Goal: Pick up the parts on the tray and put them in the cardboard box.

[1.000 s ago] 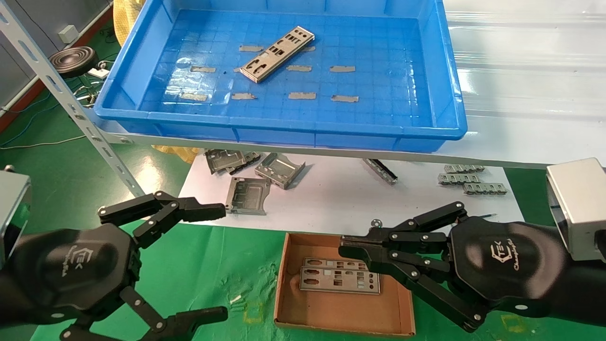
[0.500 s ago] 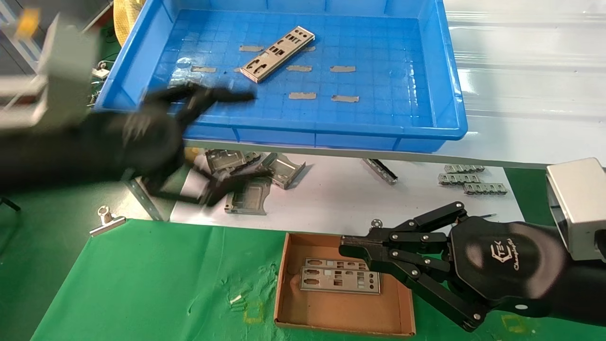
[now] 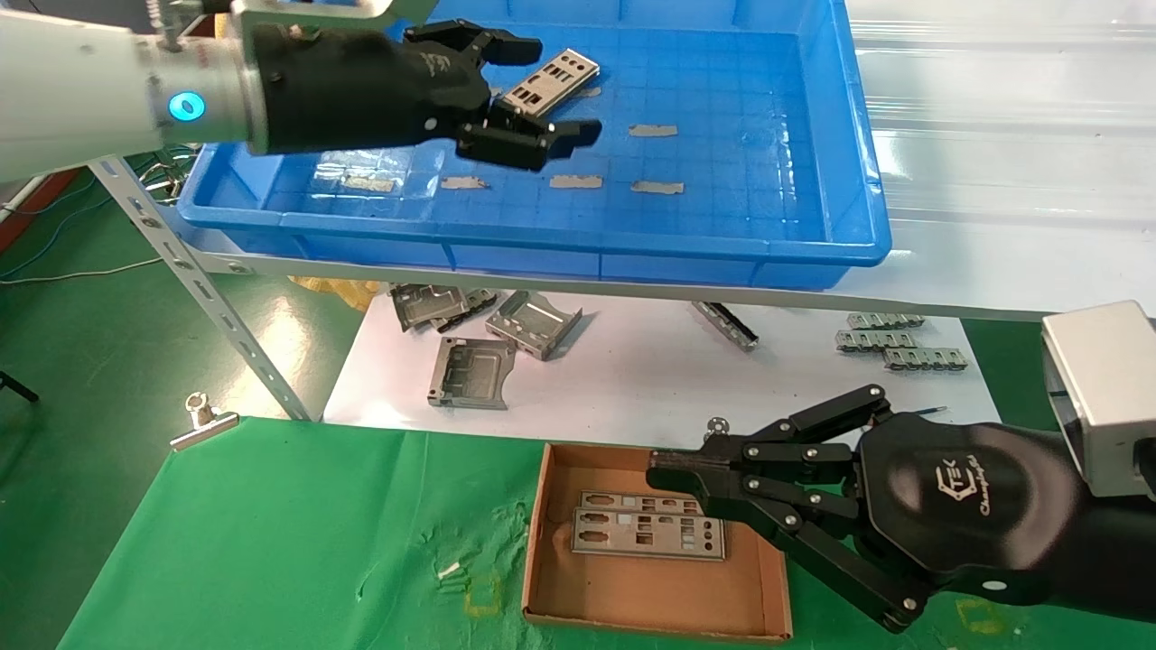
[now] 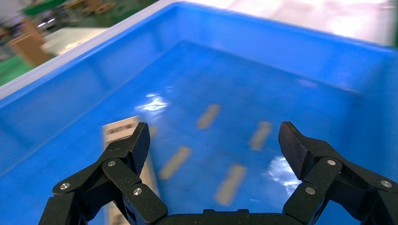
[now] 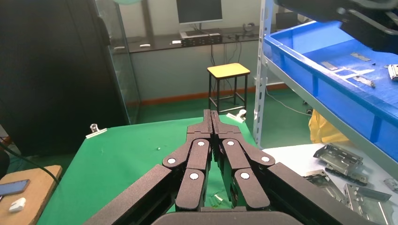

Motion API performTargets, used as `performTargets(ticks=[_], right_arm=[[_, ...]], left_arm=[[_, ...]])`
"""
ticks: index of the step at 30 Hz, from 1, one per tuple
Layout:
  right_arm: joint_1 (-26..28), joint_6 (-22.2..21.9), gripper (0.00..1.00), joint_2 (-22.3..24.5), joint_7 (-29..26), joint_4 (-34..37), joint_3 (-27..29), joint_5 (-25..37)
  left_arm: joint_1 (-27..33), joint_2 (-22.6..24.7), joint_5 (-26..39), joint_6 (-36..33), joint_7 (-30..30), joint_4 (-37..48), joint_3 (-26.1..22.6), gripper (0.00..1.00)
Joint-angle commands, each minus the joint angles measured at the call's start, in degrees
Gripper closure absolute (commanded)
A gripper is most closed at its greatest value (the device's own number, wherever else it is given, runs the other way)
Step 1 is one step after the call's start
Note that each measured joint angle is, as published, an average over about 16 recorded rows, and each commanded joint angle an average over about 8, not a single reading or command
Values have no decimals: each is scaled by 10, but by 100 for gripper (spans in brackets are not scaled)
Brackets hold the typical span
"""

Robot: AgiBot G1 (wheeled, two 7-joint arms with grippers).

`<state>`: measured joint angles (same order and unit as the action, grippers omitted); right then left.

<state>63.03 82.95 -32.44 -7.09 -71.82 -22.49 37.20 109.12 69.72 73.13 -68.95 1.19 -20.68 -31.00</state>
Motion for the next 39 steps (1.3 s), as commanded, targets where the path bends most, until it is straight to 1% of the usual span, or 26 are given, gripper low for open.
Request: performTargets(ticks=[1, 2, 3, 4, 10, 11, 12, 20, 28, 30, 36, 38, 39], right_arm=[[0, 0, 100, 0, 0, 0, 0, 0], [0, 0, 100, 0, 0, 0, 0, 0], [0, 0, 98, 0, 0, 0, 0, 0], [0, 0, 88, 0, 0, 0, 0, 0], [0, 0, 13, 0, 0, 0, 0, 0], [0, 0, 3, 0, 0, 0, 0, 0], [0, 0, 0, 0, 0, 0, 0, 0], [0, 0, 0, 0, 0, 0, 0, 0], [0, 0, 0, 0, 0, 0, 0, 0], [0, 0, 0, 0, 0, 0, 0, 0], [0, 0, 0, 0, 0, 0, 0, 0], [0, 0, 0, 0, 0, 0, 0, 0], [0, 0, 0, 0, 0, 0, 0, 0]], left_arm=[[18, 21, 11, 22, -13, 46, -4, 0], [22, 27, 14, 32, -16, 60, -5, 0], [26, 34, 16, 41, -18, 73, -6, 0], [30, 39, 18, 50, -19, 85, -7, 0], [41, 64, 27, 81, -20, 132, -13, 0], [42, 66, 28, 83, -21, 136, -13, 0], [43, 68, 28, 84, -21, 139, -14, 0], [44, 73, 27, 92, -26, 150, -17, 0], [41, 75, 22, 120, -21, 157, -18, 1], [40, 75, 21, 129, -20, 157, -18, 16], [35, 77, 17, 147, -11, 155, -19, 89], [33, 77, 15, 150, -6, 154, -19, 99], [32, 77, 13, 151, -3, 154, -19, 100]])
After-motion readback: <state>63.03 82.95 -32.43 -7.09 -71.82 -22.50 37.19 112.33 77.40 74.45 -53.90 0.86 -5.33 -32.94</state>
